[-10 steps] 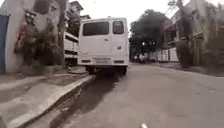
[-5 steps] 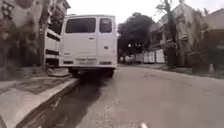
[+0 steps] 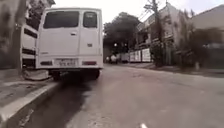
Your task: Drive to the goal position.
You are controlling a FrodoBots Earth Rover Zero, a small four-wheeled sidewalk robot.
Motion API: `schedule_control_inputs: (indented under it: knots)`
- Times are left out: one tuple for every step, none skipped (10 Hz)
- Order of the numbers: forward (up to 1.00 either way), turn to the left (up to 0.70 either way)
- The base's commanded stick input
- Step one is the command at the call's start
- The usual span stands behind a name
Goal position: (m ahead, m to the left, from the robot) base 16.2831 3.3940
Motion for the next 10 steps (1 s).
schedule_control_inputs:
  knots:
    - [0.70, -0.27]
    - [0.70, -0.27]
    - [0.70, -0.27]
    - [0.70, -0.27]
    - [0.70, -0.27]
    - [0.70, -0.27]
    - [0.70, -0.27]
    - [0.70, -0.27]
    - [0.70, -0.27]
    - [0.70, -0.27]
